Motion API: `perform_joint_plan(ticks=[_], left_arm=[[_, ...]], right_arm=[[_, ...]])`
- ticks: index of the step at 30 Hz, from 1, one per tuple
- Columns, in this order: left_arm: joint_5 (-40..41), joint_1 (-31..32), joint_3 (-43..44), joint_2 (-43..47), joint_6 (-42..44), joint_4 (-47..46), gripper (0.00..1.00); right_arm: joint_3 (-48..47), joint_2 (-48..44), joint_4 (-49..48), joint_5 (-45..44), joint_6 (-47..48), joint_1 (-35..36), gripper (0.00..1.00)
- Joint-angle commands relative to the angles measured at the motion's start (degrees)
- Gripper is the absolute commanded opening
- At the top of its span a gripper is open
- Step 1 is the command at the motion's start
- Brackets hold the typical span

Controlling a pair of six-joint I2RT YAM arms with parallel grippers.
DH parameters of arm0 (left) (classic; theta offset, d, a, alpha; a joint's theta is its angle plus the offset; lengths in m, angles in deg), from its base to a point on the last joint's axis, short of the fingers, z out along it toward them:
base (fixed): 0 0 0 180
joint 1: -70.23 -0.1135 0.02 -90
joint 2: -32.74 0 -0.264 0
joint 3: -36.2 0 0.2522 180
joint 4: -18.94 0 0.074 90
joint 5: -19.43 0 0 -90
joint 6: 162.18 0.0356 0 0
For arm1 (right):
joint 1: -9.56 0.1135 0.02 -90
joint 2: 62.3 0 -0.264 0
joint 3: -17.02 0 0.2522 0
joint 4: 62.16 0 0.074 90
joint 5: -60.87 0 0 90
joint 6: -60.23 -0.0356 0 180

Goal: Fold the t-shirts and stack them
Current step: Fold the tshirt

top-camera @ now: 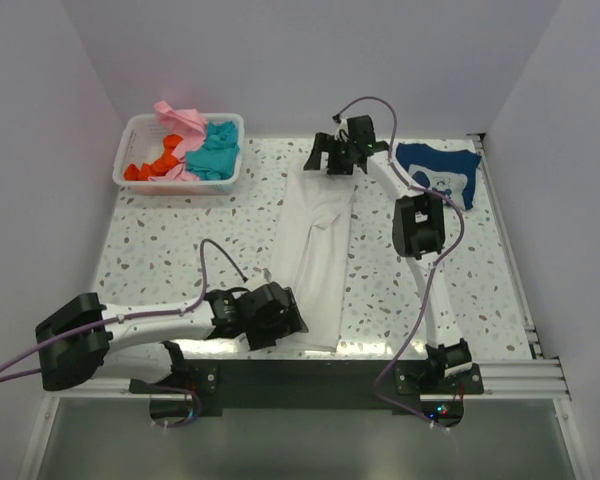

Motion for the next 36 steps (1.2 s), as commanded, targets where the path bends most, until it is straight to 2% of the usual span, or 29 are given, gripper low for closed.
perform_joint_plan(ticks=[1, 12, 14, 17, 19, 20, 21, 22, 23, 24, 30, 33, 36], left_arm=[[5.3, 2.3, 6.0, -1.5, 2.2, 10.7, 1.0], [23.8, 1.5, 14.6, 8.3, 3.4, 27.3, 1.0], [25.3, 0.2, 14.7, 9.3, 4.9, 28.5, 1.0], [23.3, -5.5, 13.8, 10.2, 10.4, 27.1, 1.0], [22.6, -10.0, 11.9, 10.8, 13.2, 24.8, 1.0], [22.7, -11.0, 11.4, 11.1, 14.7, 23.8, 1.0], [22.7, -12.7, 10.8, 11.0, 15.5, 22.2, 1.0], [22.8, -13.7, 10.8, 11.0, 16.3, 21.9, 1.0], [22.8, -14.6, 10.8, 10.9, 17.7, 21.6, 1.0], [22.8, -16.5, 11.0, 10.9, 18.4, 21.5, 1.0], [20.7, -22.6, 10.1, 10.9, 23.7, 18.5, 1.0], [20.2, -23.4, 9.3, 11.0, 25.1, 18.3, 1.0], [19.6, -23.5, 8.2, 12.3, 25.5, 18.4, 1.0]], right_arm=[[-3.1, 4.9, 5.0, -0.2, 0.7, 0.2, 0.99], [-4.7, -9.6, 9.3, -2.7, 7.4, 0.8, 0.99], [-4.4, -12.9, 11.3, -4.6, 9.3, 1.5, 0.99], [-1.4, -18.1, 13.6, -8.4, 11.4, 3.0, 0.99], [6.6, -21.8, 15.1, -11.1, 11.9, 4.6, 0.99], [11.9, -28.0, 13.5, -11.3, 11.0, 5.1, 0.99], [25.2, -31.2, 7.4, -10.7, 9.9, 6.1, 0.99], [31.6, -35.1, 4.2, -10.7, 6.5, 6.6, 0.99], [42.8, -41.3, 1.1, -10.3, 5.3, 7.5, 0.99], [47.2, -44.6, -2.7, -10.7, 4.6, 9.8, 0.99], [70.5, -62.6, -6.9, -12.9, -1.5, 20.8, 0.99], [80.8, -69.0, -8.3, -15.2, -6.4, 24.6, 0.99], [88.3, -75.5, -10.1, -10.8, -8.3, 27.5, 0.99]])
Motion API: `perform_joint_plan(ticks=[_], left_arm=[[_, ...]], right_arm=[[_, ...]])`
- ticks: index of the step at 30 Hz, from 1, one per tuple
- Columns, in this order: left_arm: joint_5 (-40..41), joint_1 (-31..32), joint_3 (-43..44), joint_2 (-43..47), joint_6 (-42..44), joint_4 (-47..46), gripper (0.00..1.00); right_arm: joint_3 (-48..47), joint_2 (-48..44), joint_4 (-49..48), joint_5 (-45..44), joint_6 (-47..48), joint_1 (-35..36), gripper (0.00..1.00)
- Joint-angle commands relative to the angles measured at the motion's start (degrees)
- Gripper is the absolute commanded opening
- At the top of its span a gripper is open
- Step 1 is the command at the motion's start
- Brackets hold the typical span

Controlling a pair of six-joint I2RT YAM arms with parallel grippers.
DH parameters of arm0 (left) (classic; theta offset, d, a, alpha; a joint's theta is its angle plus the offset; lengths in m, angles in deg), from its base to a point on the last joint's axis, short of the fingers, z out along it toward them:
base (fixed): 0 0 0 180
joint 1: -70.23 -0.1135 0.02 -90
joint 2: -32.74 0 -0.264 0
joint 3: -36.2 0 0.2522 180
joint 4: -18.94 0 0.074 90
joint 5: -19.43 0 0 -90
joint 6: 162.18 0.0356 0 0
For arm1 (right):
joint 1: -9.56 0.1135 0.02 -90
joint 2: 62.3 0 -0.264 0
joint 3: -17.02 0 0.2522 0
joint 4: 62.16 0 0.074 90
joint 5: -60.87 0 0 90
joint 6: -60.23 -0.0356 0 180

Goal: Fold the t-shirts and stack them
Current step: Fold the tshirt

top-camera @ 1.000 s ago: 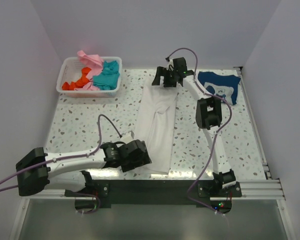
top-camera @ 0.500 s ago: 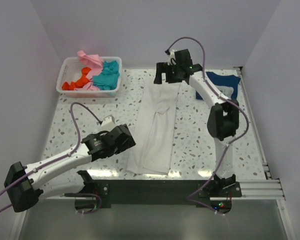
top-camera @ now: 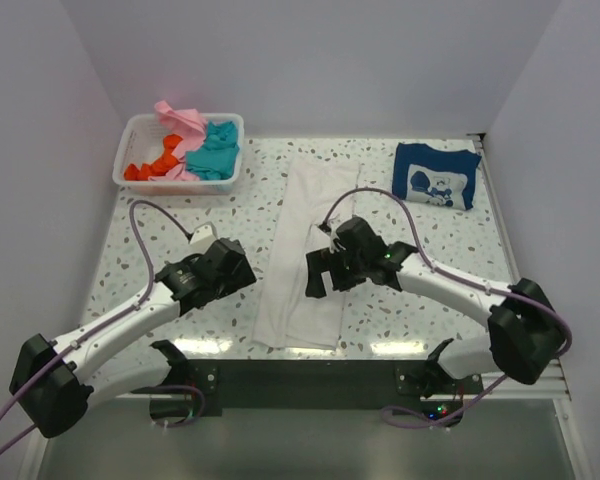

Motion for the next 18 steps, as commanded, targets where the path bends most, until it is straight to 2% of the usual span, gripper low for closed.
perform_joint_plan(ticks=[1, 5, 9, 13, 18], left_arm=[[-0.7, -0.4, -1.6, 2.5, 3.1, -2.2, 1.0], [-4.7, -0.4, -4.1, 4.1, 3.7, -3.2, 1.0], [-8.1, -0.5, -7.3, 5.0, 2.9, -3.5, 1.0], [-10.3, -0.4, -8.9, 6.7, 2.9, -3.3, 1.0], [-15.1, -0.4, -10.8, 7.5, 4.8, -4.6, 1.0]], right_arm=[[5.6, -8.0, -5.5, 1.8, -5.9, 2.3, 0.99], [9.0, -10.8, -7.1, 5.2, -9.1, 7.1, 0.99], [9.3, -7.0, -8.7, 4.5, -10.4, 13.2, 0.99], [9.6, -3.1, -8.3, 2.3, -11.3, 14.6, 0.99], [13.3, -2.9, -7.0, 1.1, -13.4, 14.7, 0.99]])
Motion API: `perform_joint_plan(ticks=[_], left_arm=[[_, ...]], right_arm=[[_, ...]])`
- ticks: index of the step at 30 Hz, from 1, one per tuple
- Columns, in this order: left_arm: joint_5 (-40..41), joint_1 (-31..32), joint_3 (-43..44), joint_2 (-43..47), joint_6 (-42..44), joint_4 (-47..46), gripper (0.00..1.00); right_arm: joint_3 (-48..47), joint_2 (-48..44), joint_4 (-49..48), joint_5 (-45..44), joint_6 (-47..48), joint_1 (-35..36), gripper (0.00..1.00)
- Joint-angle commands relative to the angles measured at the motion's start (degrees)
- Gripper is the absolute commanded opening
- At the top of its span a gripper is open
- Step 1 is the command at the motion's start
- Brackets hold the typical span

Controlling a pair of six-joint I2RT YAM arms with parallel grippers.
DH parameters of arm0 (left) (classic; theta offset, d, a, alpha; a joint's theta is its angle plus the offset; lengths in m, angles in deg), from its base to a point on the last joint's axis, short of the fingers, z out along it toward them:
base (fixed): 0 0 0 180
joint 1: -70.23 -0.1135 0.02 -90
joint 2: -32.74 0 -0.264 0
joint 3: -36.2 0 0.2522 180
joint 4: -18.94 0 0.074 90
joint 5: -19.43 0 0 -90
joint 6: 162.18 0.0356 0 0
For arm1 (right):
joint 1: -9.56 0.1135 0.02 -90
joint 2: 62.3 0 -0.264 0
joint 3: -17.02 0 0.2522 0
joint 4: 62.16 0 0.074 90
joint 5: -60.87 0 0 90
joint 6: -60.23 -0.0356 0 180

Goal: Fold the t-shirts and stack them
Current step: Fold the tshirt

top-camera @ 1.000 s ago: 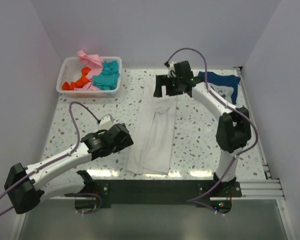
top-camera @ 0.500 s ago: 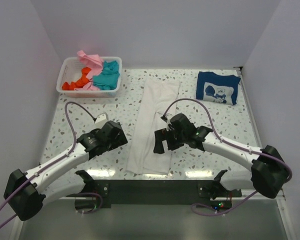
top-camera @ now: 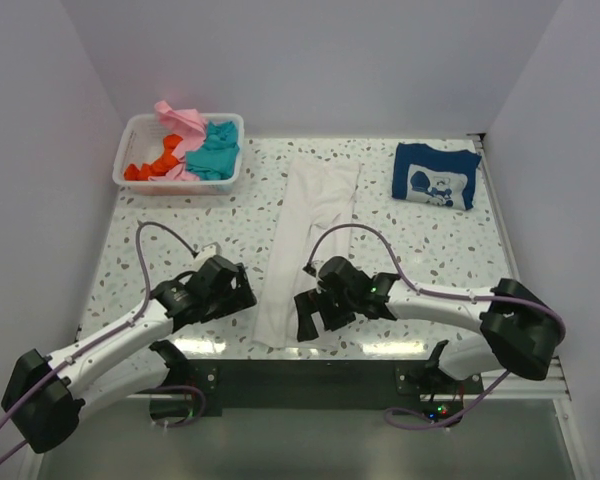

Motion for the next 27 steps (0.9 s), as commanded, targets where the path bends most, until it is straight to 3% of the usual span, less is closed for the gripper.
perform_joint_plan(ticks=[1, 7, 15, 24, 27], left_arm=[[-3.7, -0.4, -1.2, 0.5, 2.4, -2.3, 1.0], [-6.6, -0.4, -2.3, -3.0, 4.8, -2.5, 1.0], [-19.3, 0.5, -6.9, 0.2, 5.9, -8.6, 1.0], [-20.0, 8.4, -9.6, -2.0, 2.1, -12.7, 1.0], [-21.9, 10.3, -9.8, -4.9, 1.7, -16.0, 0.91]], right_arm=[[2.7, -1.3, -0.2, -2.5, -2.5, 0.1, 0.99], [7.1, -6.2, 5.6, -7.5, -3.5, 0.2, 0.99], [6.3, -7.1, 7.8, -8.2, -3.2, 0.1, 0.99], [-0.4, -12.8, 15.3, -14.6, -3.4, 0.1, 0.99], [0.1, -14.7, 16.5, -15.2, -4.9, 0.2, 0.99]])
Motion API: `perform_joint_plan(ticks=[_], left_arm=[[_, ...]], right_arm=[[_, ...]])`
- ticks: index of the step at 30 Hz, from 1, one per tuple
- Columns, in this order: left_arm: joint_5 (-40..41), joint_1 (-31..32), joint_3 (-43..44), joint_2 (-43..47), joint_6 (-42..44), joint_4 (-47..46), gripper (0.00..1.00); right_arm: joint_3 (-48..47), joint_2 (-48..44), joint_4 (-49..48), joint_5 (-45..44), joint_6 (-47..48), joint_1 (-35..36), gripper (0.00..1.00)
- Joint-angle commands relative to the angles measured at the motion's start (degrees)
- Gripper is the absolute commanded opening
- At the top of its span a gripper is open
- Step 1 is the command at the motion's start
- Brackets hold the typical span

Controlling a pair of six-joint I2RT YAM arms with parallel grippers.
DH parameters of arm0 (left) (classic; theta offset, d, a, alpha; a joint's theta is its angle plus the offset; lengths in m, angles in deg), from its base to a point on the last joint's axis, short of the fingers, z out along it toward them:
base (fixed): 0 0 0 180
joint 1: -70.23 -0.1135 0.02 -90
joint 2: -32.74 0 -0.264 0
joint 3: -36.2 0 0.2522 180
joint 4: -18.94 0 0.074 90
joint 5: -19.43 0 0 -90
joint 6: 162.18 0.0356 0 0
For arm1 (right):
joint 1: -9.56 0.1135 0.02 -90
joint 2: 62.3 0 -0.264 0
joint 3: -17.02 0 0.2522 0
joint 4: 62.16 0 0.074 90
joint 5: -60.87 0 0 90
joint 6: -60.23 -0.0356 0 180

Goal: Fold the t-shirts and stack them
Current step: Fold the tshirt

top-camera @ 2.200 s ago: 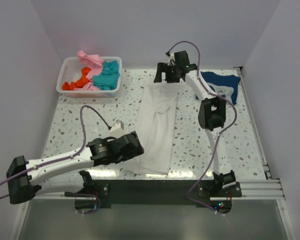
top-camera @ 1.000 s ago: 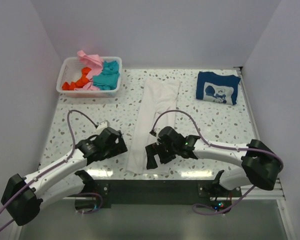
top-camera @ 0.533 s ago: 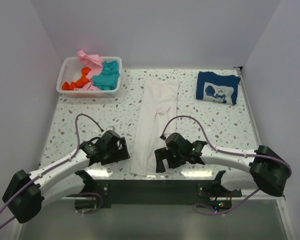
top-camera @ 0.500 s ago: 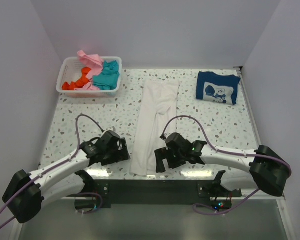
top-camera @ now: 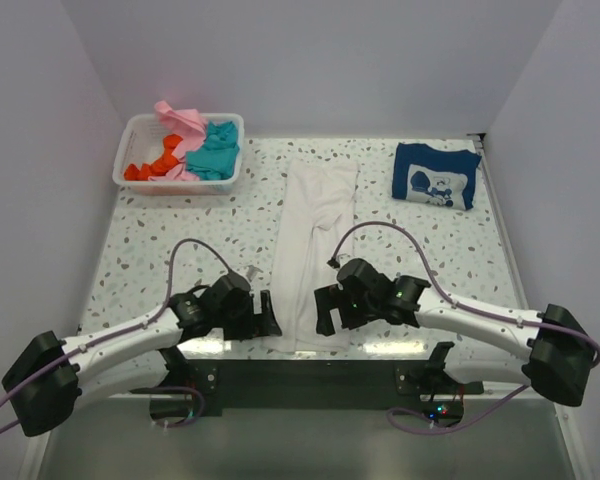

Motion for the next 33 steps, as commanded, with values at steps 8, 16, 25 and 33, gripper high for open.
perform_joint_plan(ticks=[8, 16, 25, 33], left_arm=[[-2.8, 2.5, -4.0, -1.1, -1.5, -0.9, 0.7], [-1.1, 2.5, -4.3, -2.5, -2.4, -1.4, 0.51], [-0.6, 2.4, -4.4, -4.1, -2.6, -1.6, 0.21], [-2.0, 2.5, -7.1, -2.9, -4.7, -3.0, 0.03]], right_arm=[[1.4, -6.0, 4.8, -8.2, -5.0, 0.1, 0.99], [1.7, -5.2, 3.8, -7.1, -5.3, 0.1, 0.99], [3.9, -4.2, 2.3, -3.3, -4.2, 0.1, 0.99], [5.8, -1.7, 1.0, -2.8, -8.0, 3.9, 0.99]])
